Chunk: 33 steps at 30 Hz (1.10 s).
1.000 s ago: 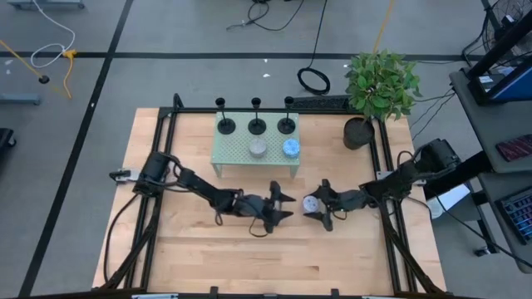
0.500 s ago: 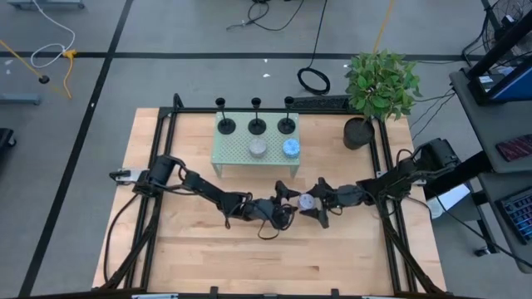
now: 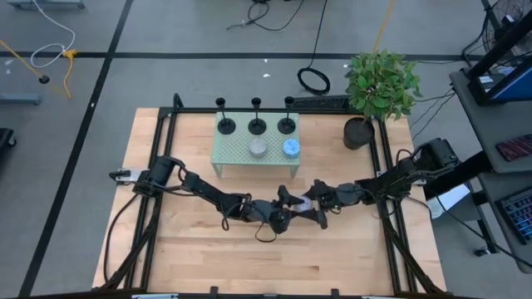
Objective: Pick & Place candle stick holders
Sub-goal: Put the white red scented candle on the shelf aligned with the blue orange scented candle
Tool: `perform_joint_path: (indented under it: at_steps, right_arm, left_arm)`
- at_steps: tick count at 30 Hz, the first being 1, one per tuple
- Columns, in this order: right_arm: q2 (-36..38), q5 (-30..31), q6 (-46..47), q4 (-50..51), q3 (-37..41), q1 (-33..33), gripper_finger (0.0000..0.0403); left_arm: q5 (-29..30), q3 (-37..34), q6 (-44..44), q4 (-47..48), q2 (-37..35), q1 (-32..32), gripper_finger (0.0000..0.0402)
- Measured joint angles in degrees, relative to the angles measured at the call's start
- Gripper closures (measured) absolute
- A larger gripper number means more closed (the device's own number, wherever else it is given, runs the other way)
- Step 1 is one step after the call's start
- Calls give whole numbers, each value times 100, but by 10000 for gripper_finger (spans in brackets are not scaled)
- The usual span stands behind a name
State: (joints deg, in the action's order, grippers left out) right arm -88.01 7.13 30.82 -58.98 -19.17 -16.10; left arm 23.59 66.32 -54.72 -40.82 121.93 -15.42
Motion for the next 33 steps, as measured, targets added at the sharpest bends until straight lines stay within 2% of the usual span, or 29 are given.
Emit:
perform_joint_path:
  at_steps: [5,16,24,33]
  right_arm:
    - [0,-19,-5,137,-132,0,109]
    - [3,1,176,311,-135,-2,108]
    - [3,8,96,299,-134,-2,103]
    - [9,33,96,27,-134,12,84]
  left_arm:
    - [24,0,-110,-22,-2,-50,143]
    - [180,0,-103,-127,-2,-151,194]
    - [186,0,-112,-134,0,-131,182]
    - [182,0,-67,-127,7,-149,205]
